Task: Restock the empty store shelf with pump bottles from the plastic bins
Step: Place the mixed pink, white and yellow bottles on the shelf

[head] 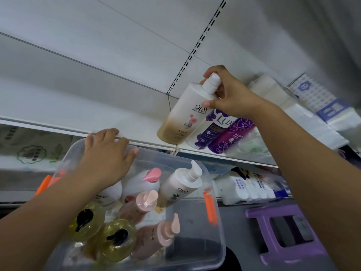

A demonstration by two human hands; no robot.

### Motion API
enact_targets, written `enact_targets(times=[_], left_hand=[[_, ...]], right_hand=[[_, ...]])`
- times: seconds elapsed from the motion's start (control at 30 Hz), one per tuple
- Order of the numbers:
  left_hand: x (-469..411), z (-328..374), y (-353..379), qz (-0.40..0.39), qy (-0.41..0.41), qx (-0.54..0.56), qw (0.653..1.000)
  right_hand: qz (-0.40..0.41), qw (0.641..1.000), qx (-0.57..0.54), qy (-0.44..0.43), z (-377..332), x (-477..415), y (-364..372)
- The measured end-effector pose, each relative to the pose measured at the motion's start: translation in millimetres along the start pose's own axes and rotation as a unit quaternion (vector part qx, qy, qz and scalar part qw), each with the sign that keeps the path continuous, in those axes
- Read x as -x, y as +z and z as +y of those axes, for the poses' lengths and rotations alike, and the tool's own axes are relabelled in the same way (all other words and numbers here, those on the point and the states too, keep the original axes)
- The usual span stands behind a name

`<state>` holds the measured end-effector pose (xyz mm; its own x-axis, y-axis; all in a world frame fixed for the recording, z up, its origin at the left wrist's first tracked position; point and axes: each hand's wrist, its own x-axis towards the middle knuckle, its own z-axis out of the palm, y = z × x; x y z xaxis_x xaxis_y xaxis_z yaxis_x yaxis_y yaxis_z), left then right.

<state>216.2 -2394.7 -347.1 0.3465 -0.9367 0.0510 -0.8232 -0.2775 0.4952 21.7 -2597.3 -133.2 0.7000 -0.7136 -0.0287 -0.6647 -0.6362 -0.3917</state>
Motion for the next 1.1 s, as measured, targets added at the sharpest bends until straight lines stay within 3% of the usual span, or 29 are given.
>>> enact_targets(times=[0.37, 0.47, 0.57, 0.63, 0.73, 0.9, 1.1], left_hand=[[-4, 1, 0, 0.015, -0.008, -0.018, 1.0], [-3, 0, 0, 0.01, -0.003, -0.03, 1.0], [-2, -1, -2, 0.005, 0.001, -0.034, 0.999], [-2, -1, -2, 0.002, 0.004, -0.034, 0.999], [0, -2, -3, -0.001, 0.008, -0.036, 0.999], [3, -2, -2, -0.005, 0.02, -0.039, 0.999], [5, -3, -2, -0.004, 0.025, -0.036, 0.999]], right_hand=[[0.034, 0.997, -0.058, 0.034, -4, 18, 15], [0.128, 0.986, -0.106, 0.035, -11, 34, 26], [0.27, 0.947, -0.171, 0.034, -19, 61, 47], [0.302, 0.927, -0.219, 0.037, -19, 82, 68], [0.255, 0.933, -0.24, 0.087, -7, 112, 107], [0.097, 0.956, -0.161, 0.227, 29, 146, 156], [0.014, 0.968, -0.106, 0.228, 51, 151, 180]])
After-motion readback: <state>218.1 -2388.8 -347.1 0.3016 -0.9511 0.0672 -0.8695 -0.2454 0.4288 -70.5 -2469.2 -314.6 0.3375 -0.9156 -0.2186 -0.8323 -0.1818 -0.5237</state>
